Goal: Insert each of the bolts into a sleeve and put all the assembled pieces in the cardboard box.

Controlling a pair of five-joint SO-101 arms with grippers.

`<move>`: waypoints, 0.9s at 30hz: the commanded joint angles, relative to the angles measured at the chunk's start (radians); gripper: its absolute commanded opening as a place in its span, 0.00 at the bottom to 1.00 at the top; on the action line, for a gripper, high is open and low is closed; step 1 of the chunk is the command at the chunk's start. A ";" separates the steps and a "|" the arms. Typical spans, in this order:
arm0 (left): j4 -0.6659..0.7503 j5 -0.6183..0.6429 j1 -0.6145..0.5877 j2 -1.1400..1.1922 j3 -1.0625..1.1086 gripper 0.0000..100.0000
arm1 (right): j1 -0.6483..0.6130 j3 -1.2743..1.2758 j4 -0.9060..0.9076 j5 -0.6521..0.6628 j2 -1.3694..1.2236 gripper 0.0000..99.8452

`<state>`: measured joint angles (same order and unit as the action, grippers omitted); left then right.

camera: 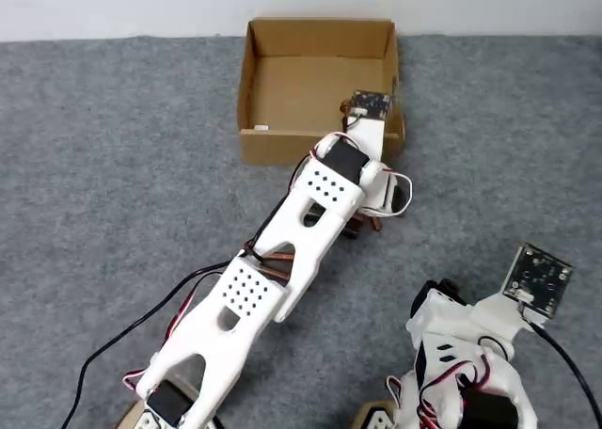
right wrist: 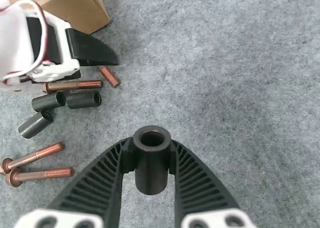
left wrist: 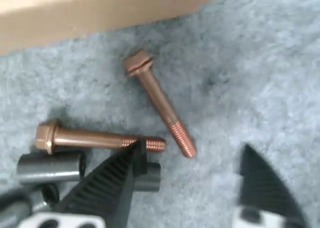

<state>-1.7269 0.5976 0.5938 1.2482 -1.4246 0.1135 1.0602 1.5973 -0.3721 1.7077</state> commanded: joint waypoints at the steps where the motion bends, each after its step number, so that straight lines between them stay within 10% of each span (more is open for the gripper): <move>1: 0.063 0.025 -0.012 -0.015 0.007 0.32 | 0.005 -0.005 -0.021 0.009 0.001 0.01; 27: 0.229 0.071 -0.074 0.018 0.082 0.18 | 0.004 -0.003 -0.021 0.009 0.001 0.01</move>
<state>-1.5152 0.6636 0.5094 1.2850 -1.3403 0.1135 1.0602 1.5973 -0.3721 1.7077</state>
